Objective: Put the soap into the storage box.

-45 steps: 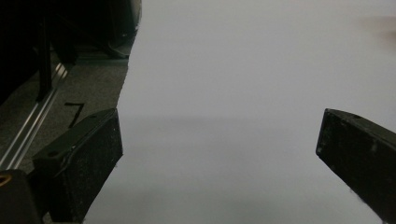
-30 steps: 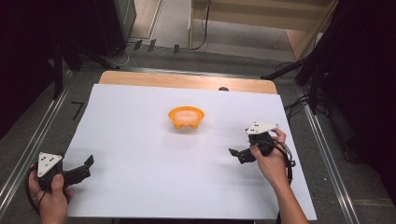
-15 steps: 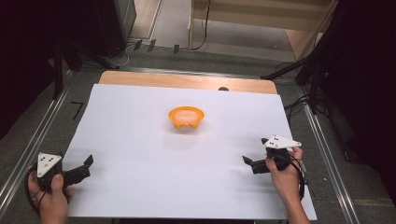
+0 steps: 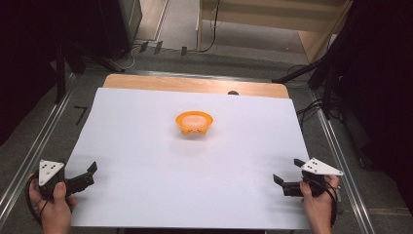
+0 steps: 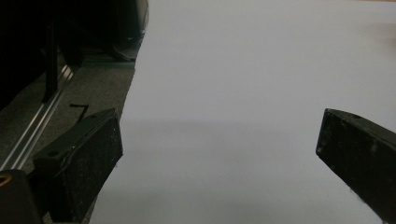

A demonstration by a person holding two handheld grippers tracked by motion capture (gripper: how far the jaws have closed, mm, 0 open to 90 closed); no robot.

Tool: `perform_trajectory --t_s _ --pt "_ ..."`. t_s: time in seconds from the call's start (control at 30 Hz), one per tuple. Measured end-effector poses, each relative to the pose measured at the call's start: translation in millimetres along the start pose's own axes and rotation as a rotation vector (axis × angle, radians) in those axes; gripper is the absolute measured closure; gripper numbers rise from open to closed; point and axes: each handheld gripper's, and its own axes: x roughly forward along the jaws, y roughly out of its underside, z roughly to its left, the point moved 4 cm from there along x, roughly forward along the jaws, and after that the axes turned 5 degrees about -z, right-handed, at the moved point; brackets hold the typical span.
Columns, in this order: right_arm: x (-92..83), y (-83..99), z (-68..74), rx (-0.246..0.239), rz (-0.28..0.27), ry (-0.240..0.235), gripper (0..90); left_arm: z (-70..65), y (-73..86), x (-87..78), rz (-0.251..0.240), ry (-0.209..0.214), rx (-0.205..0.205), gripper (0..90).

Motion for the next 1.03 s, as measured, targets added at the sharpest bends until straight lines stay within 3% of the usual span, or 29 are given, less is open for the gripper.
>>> perform_trajectory --t_s 0.27,0.7,0.8,1.03 --pt "-23.8 17.9 -13.2 0.05 -0.044 0.053 0.0 0.4 -0.1 0.0 -0.002 -0.001 -0.002 1.2" --pt "-55.9 41.7 -25.6 0.131 -0.09 0.09 0.0 0.7 -0.1 -0.1 -0.002 0.002 -0.004 1.2" --pt "-62.1 44.0 -26.0 0.131 -0.111 0.1 0.0 0.9 -0.1 -0.1 -0.002 0.002 -0.005 1.1" --pt "-60.8 47.2 -23.7 0.108 -0.094 0.11 0.0 0.8 -0.1 0.6 0.002 0.006 -0.009 1.2"
